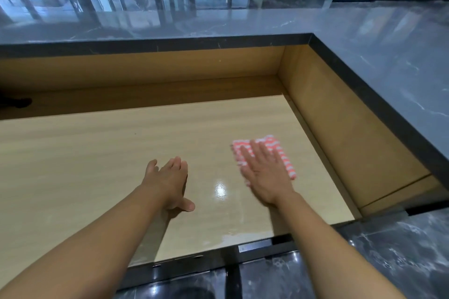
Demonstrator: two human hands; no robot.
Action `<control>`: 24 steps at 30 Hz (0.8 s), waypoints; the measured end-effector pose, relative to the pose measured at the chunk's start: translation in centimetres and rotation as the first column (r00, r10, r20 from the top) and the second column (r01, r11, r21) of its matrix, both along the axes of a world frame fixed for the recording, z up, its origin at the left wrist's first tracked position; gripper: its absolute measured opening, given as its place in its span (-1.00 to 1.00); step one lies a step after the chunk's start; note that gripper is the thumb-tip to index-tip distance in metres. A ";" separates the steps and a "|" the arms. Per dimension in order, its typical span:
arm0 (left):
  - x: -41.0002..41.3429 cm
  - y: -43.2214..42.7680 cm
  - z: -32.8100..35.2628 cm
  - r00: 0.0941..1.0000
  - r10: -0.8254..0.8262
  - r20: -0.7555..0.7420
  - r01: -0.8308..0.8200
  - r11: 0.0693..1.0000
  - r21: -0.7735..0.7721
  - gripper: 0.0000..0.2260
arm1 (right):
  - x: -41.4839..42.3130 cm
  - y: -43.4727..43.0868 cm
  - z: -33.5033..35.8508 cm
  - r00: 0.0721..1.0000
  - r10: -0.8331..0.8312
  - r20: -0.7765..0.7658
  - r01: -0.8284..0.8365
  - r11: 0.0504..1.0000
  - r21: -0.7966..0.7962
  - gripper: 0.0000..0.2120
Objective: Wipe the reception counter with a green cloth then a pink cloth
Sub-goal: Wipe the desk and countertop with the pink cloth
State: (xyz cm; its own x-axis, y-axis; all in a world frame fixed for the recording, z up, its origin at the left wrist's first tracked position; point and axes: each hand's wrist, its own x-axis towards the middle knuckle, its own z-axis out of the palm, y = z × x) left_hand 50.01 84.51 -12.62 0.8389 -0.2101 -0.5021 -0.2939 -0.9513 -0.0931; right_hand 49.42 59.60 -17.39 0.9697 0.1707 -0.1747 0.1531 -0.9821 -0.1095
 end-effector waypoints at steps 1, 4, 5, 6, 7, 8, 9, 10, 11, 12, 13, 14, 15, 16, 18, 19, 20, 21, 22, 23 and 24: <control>0.1 0.1 -0.2 1.000 -0.001 -0.004 0.001 1.000 -0.005 -0.06 | -0.2 -2.3 0.0 0.998 -0.067 0.001 0.067 0.998 -0.022 -0.34; 0.2 0.3 -0.7 1.000 -0.003 -0.011 0.003 1.000 -0.013 -0.02 | -0.8 -7.4 0.5 0.969 -0.247 -0.004 0.247 0.969 -0.027 -0.23; 0.2 0.3 -0.7 1.000 -0.007 -0.008 0.007 1.000 -0.013 -0.03 | -0.9 -8.0 0.5 0.959 -0.283 -0.005 0.283 0.958 -0.037 -0.30; 0.3 0.2 -0.7 1.000 -0.010 -0.006 0.010 1.000 -0.011 -0.04 | -1.0 -8.1 0.5 0.949 -0.316 -0.004 0.316 0.948 -0.045 -0.39; 0.3 0.1 -0.7 1.000 -0.011 -0.008 0.011 1.000 -0.006 -0.04 | -1.1 -7.6 0.3 0.934 -0.358 -0.001 0.358 0.933 -0.038 -0.44; 0.3 -0.1 -0.8 1.000 -0.010 -0.015 0.010 1.000 0.001 -0.02 | -1.2 -6.7 0.3 0.913 -0.408 0.002 0.408 0.913 -0.019 -0.46; 0.4 -0.1 -0.8 1.000 -0.007 -0.023 0.008 1.000 0.009 0.00 | -1.2 -5.6 0.1 0.892 -0.452 0.005 0.452 0.892 0.000 -0.46; 0.4 -0.1 -0.8 1.000 -0.004 -0.029 0.004 1.000 0.018 0.02 | -1.3 -4.2 0.1 0.880 -0.476 0.006 0.475 0.880 0.012 -0.45; 0.5 -0.1 -0.8 1.000 -0.001 -0.031 0.001 1.000 0.023 0.03 | -1.4 -2.7 -0.1 0.881 -0.473 0.011 0.473 0.881 0.020 -0.45; 0.5 -0.1 -0.8 0.999 0.002 -0.032 -0.001 1.000 0.026 0.04 | -1.6 -1.0 -0.1 0.894 -0.447 0.016 0.446 0.894 0.029 -0.45; 0.5 -0.1 -0.8 0.999 0.002 -0.034 -0.001 1.000 0.027 0.04 | -1.9 0.7 -0.2 0.913 -0.407 0.023 0.406 0.913 0.040 -0.46; 0.6 -0.1 -0.7 0.999 0.002 -0.036 -0.001 1.000 0.027 0.04 | -2.2 2.5 -0.2 0.933 -0.357 0.031 0.356 0.933 0.049 -0.46; 0.6 -0.1 -0.6 0.999 0.002 -0.036 -0.001 1.000 0.026 0.03 | -2.7 4.4 -0.2 0.953 -0.302 0.036 0.300 0.952 0.056 -0.46; 0.6 -0.1 -0.6 1.000 0.001 -0.031 0.000 1.000 0.025 0.02 | -3.2 6.3 -0.1 0.970 -0.240 0.036 0.238 0.969 0.061 -0.46; 0.5 0.0 -0.6 1.000 -0.006 -0.016 0.006 1.000 0.023 -0.04 | -4.2 9.7 -0.2 0.994 -0.106 0.030 0.104 0.992 0.071 -0.44; 0.4 0.0 -0.5 1.000 -0.003 -0.016 0.003 1.000 0.021 -0.05 | -4.5 10.9 -0.2 0.999 -0.046 0.021 0.044 0.996 0.072 -0.40; 0.4 0.1 -0.5 1.000 0.002 -0.020 -0.001 1.000 0.018 -0.06 | -4.7 11.6 -0.2 1.000 0.001 0.014 -0.002 0.998 0.067 -0.39; 0.3 0.1 -0.5 1.000 0.005 -0.026 -0.005 1.000 0.014 -0.06 | -4.8 11.8 -0.2 0.999 0.040 0.002 -0.040 0.998 0.051 -0.40; 0.2 0.1 -0.4 1.000 0.007 -0.031 -0.006 1.000 0.014 -0.06 | -4.8 11.4 -0.2 0.997 0.073 -0.008 -0.073 0.997 0.038 -0.40; 0.2 0.0 -0.4 0.999 0.007 -0.035 -0.006 1.000 0.019 -0.04 | -4.7 10.8 -0.1 0.995 0.104 -0.009 -0.103 0.994 0.039 -0.40; 0.2 0.0 -0.4 0.999 0.008 -0.039 -0.007 1.000 0.028 -0.02 | -4.6 9.7 0.0 0.992 0.128 -0.003 -0.128 0.991 0.046 -0.39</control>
